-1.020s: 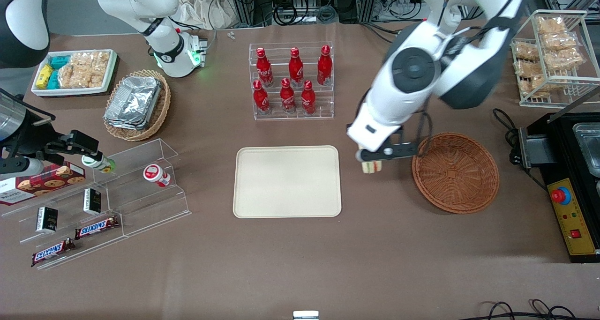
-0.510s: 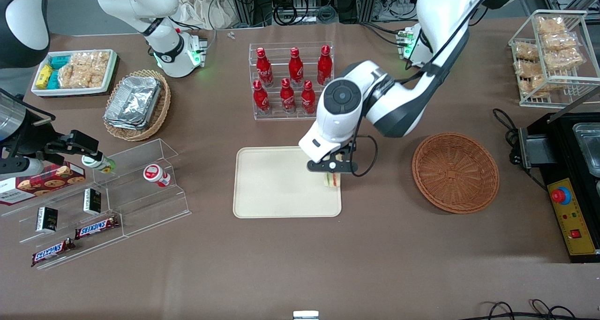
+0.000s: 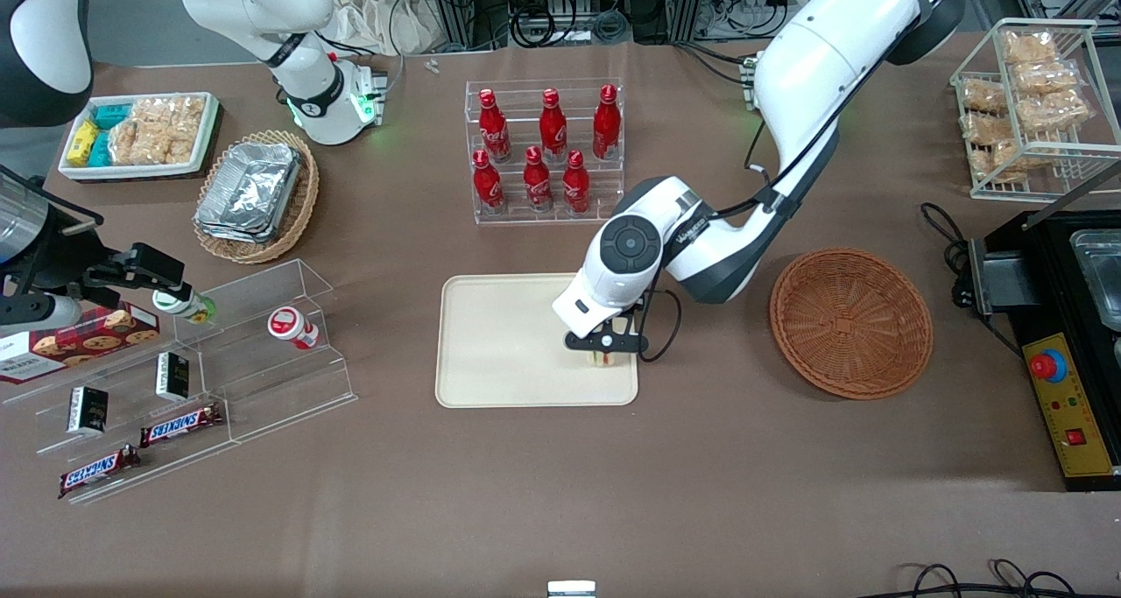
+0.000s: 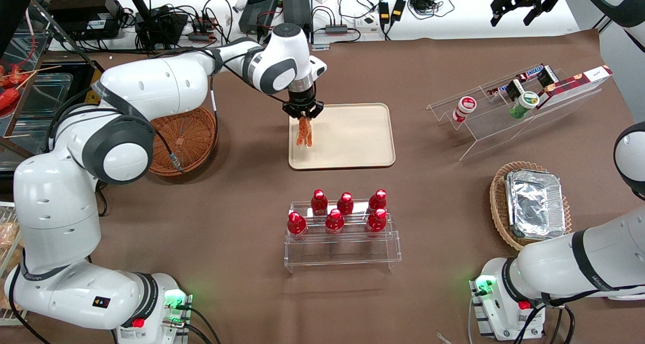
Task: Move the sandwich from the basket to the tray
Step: 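Carry the sandwich over the cream tray with the left gripper, then lower the sandwich onto the tray and open the left gripper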
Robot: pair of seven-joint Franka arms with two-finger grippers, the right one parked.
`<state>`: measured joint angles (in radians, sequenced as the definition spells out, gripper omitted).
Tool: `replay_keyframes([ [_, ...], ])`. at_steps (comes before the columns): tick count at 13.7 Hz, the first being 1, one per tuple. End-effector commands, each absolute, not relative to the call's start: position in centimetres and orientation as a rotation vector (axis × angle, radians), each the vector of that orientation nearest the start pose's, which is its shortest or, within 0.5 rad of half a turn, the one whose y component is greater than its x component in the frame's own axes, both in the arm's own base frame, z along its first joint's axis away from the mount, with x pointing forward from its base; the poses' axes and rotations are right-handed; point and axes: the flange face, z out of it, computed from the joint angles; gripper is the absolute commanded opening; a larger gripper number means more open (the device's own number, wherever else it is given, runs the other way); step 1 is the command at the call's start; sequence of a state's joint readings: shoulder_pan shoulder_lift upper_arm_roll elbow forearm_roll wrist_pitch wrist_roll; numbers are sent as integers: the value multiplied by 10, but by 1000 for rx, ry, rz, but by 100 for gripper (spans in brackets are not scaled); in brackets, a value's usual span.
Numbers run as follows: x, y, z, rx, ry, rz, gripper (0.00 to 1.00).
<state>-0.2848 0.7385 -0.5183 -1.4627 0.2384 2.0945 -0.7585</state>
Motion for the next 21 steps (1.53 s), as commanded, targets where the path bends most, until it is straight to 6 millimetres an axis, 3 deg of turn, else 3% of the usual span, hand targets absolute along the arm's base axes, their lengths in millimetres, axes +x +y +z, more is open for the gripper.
replay_keyframes([
  [1, 555, -456, 268, -3207, 70, 138, 25],
  [2, 557, -453, 264, -3200, 60, 140, 39],
  [4, 561, -448, 262, -3191, 53, 130, 92],
  [5, 561, -447, 263, -3190, 48, 130, 99],
  [8, 567, -435, 281, -3170, -44, 129, 99],
  [10, 572, -405, 310, -3098, -30, 199, 98],
  [12, 573, -383, 355, -3079, 48, 231, 98],
  [15, 580, -325, 418, -3052, 114, 290, 98],
  [19, 586, -238, 509, -3049, 184, 227, 99],
  [21, 579, -211, 546, -3042, 170, 185, 99],
])
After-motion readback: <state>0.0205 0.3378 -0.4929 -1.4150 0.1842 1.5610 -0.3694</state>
